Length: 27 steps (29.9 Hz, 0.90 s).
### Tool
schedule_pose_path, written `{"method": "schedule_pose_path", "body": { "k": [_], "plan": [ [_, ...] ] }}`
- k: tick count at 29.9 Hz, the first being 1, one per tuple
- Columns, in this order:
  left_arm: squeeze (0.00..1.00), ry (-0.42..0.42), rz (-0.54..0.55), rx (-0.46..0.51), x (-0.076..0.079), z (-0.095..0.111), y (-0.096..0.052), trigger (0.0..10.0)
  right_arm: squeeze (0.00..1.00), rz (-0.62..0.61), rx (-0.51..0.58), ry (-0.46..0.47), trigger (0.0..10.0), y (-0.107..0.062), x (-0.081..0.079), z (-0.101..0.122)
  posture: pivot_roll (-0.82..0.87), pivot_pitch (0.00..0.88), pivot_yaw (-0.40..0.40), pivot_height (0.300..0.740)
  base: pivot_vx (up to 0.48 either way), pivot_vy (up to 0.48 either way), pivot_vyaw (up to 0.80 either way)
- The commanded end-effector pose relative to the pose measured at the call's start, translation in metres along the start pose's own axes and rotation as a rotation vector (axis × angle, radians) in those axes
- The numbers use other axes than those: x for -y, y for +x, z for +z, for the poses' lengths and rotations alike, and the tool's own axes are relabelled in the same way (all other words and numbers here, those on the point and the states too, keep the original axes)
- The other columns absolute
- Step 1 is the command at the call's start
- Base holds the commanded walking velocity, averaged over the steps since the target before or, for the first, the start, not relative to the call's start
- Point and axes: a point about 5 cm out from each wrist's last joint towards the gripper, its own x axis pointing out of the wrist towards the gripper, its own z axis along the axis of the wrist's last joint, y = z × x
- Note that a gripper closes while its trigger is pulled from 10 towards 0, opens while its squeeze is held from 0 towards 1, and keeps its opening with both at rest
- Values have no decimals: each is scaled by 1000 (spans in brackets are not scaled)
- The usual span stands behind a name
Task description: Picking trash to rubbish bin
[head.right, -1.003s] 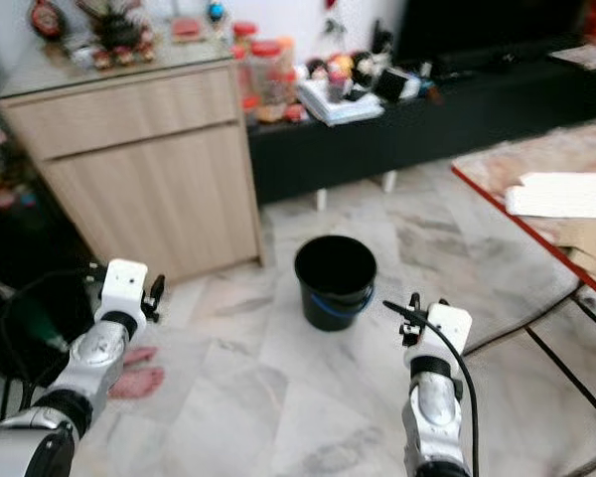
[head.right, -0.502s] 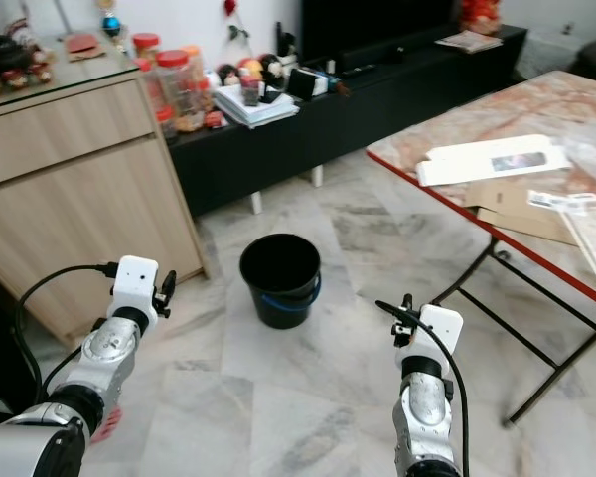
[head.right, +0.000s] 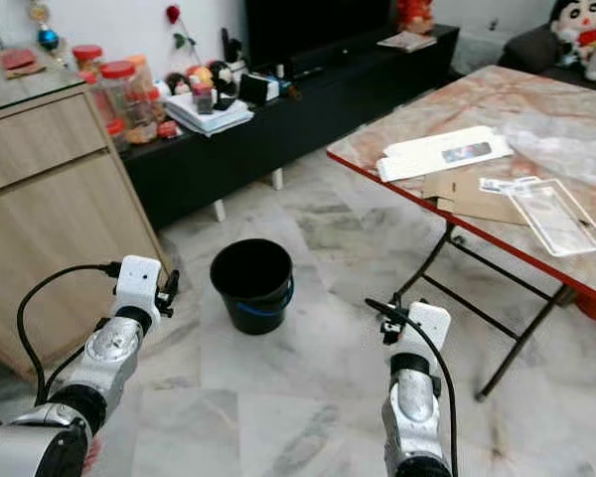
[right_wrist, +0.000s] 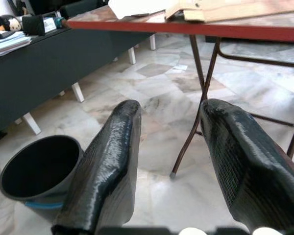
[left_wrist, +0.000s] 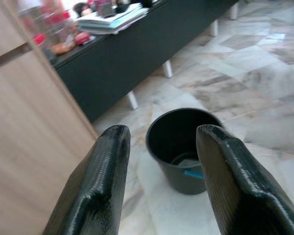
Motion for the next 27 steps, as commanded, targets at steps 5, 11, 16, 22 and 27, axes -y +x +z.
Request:
{"method": "schedule_pose_path", "body": {
  "k": [5,11,16,22,27],
  "plan": [
    [0,1,-13,37,2,11,5,10000,0,-3,-3,-10,10000,2,-1,2,124,0,66,740,0,0,-775],
    [0,-2,-17,42,6,12,5,10000,0,7,10,-13,10000,3,-3,5,119,0,69,740,0,0,-775],
    [0,3,-23,37,8,11,5,10000,0,11,5,-14,10000,3,-5,4,122,0,71,740,0,0,-775],
    [0,24,-13,29,6,11,6,10000,0,21,3,-9,10000,3,-11,4,123,0,72,740,0,-65,-775],
    [0,19,-6,19,6,10,6,10000,0,25,-1,-8,10000,3,-12,4,126,0,70,740,0,-329,-775]
  ]
}}
